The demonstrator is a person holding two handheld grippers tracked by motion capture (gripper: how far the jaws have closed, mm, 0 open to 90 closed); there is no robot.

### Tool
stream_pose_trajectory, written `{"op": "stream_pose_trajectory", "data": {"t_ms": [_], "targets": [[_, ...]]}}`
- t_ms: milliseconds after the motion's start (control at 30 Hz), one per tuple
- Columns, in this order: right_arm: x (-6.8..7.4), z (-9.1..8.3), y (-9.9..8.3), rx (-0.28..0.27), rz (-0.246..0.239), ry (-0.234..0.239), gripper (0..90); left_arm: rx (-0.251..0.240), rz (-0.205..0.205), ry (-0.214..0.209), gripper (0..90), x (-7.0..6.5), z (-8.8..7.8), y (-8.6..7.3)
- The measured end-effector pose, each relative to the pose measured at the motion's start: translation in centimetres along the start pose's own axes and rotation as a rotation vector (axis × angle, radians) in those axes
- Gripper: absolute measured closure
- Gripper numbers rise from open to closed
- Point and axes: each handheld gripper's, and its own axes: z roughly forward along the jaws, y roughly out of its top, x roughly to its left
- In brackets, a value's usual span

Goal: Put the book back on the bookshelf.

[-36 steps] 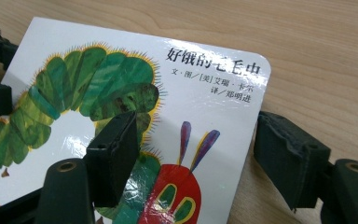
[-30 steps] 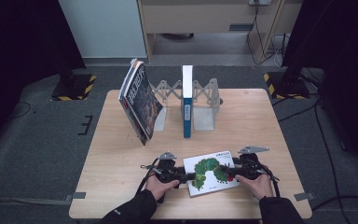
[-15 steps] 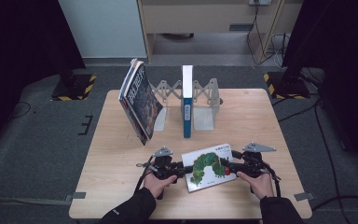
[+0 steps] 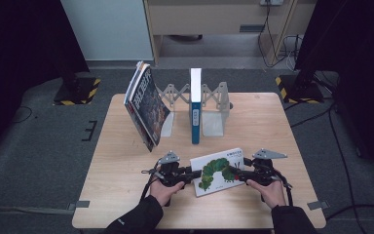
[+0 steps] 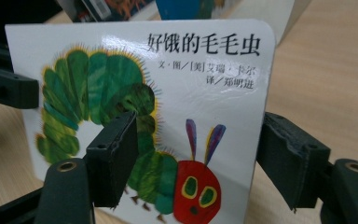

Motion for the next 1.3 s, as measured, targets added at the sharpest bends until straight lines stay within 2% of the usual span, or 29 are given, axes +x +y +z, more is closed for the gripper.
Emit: {"op": "stream_pose_trajectory", "data": {"t_ms": [33,67,233,433,700,833,967,1100,1167,1300], "targets": [[0.0,-0.1,0.1,-0.022,-0.001,0.002,31.3,-0.012,0.035,0.014,64.4,-0.1,-0.1,0.1],[0.0,-0.2,0.2,-0.037,-0.007,0.002,31.6,-0.014,0.054,0.022,64.2,-0.3,-0.2,0.2],[0.1,0.0,0.0,-0.050,-0.048,-0.008,30.0,-0.021,0.053,0.005,64.5,-0.2,-0.2,-0.1],[0.2,-0.1,-0.1,-0.057,-0.036,0.002,29.5,-0.003,0.050,-0.026,62.8,-0.2,0.5,-0.4],[0.3,0.0,0.0,-0.056,-0.051,0.009,29.4,0.000,0.087,-0.037,61.5,-0.3,0.9,-0.4],[0.5,0.1,0.0,-0.058,-0.048,0.037,33.9,0.022,0.131,-0.063,60.4,-0.9,1.7,-0.5],[1.0,0.3,0.0,-0.055,-0.072,0.050,33.4,0.038,0.139,-0.082,66.5,-1.5,2.2,-0.6],[0.8,0.1,0.0,-0.051,-0.049,0.066,32.1,0.050,0.148,-0.074,71.2,-1.9,2.0,-0.6],[0.8,0.1,0.0,-0.048,-0.052,0.063,31.4,0.051,0.149,-0.071,72.0,-2.0,2.0,-0.5],[0.5,-0.1,0.1,-0.050,-0.052,0.052,29.1,0.028,0.138,-0.055,74.2,-2.2,1.3,0.0]]}}
